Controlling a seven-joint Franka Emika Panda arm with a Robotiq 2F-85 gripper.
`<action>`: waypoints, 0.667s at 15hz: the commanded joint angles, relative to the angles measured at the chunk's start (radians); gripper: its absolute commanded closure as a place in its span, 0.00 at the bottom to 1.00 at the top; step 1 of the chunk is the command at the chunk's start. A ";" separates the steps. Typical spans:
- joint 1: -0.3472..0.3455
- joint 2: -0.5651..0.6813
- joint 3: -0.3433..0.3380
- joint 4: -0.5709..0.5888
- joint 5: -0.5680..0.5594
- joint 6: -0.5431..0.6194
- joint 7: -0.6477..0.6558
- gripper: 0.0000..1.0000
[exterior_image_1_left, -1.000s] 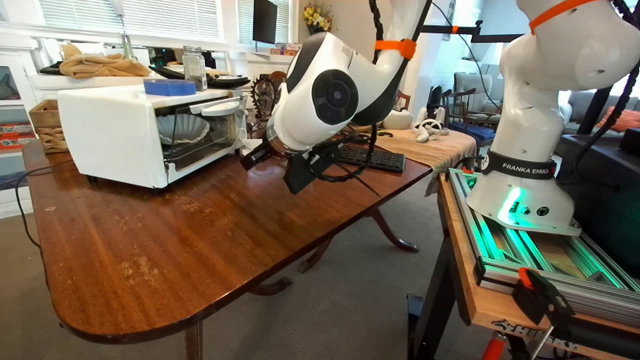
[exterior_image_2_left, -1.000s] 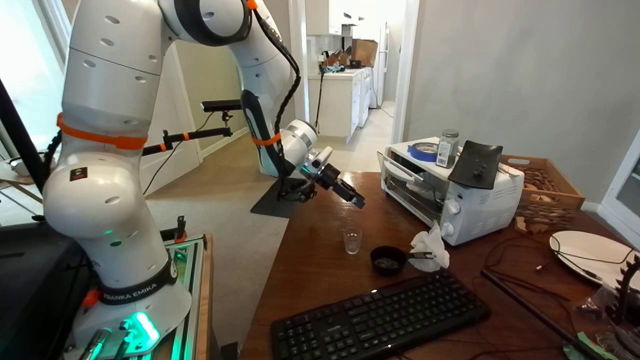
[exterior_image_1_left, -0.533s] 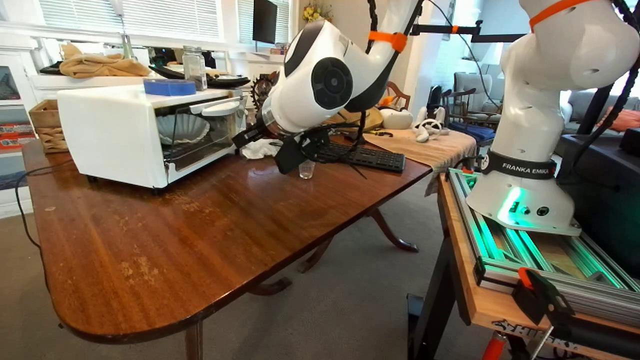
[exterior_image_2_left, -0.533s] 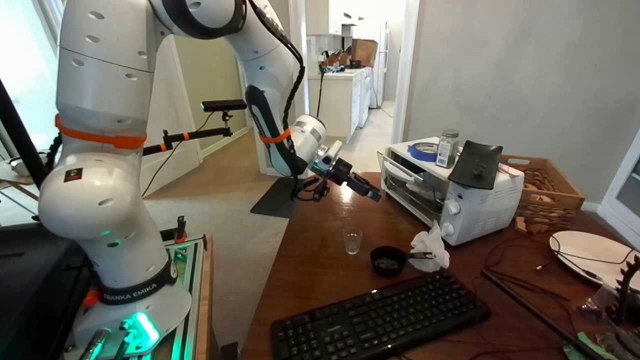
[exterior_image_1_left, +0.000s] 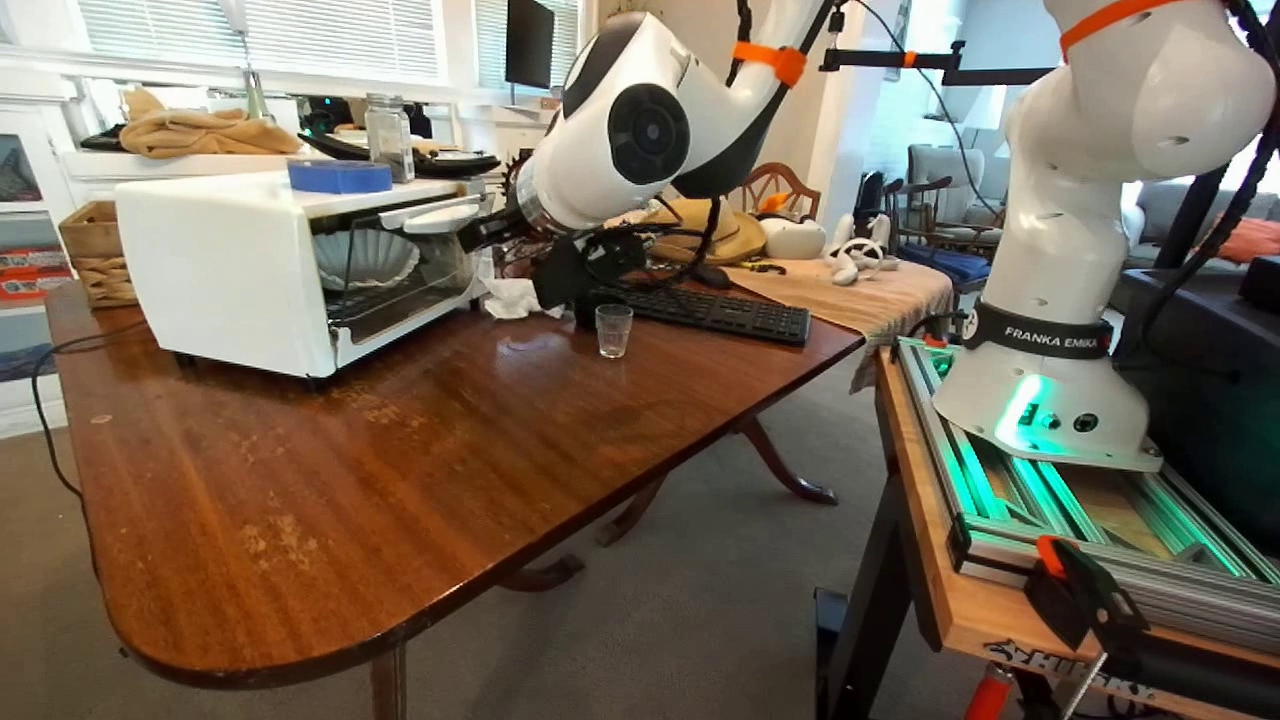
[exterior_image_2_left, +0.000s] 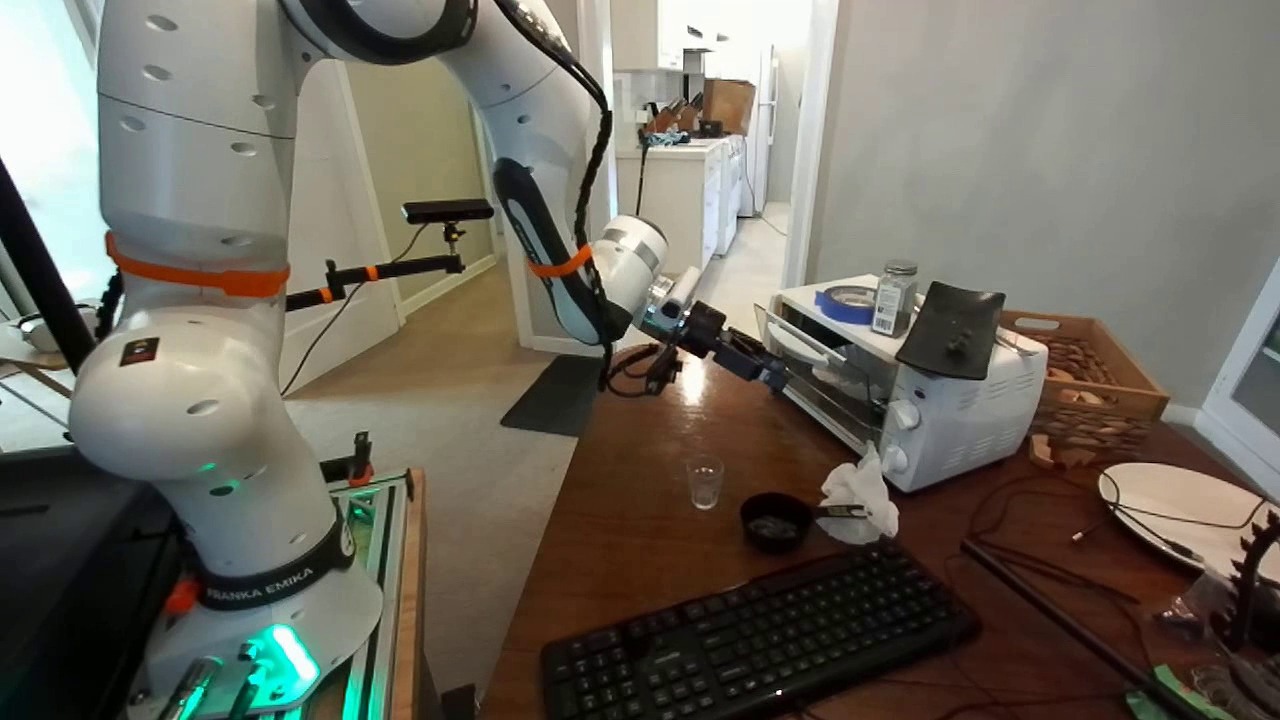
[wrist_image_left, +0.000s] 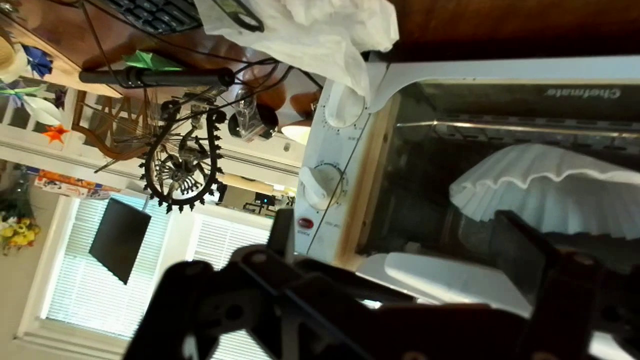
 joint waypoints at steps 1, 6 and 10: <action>-0.015 -0.039 -0.012 0.009 -0.022 0.018 0.044 0.00; -0.035 -0.024 -0.032 0.114 0.008 0.042 0.007 0.00; -0.037 0.006 -0.030 0.134 0.024 0.094 0.012 0.00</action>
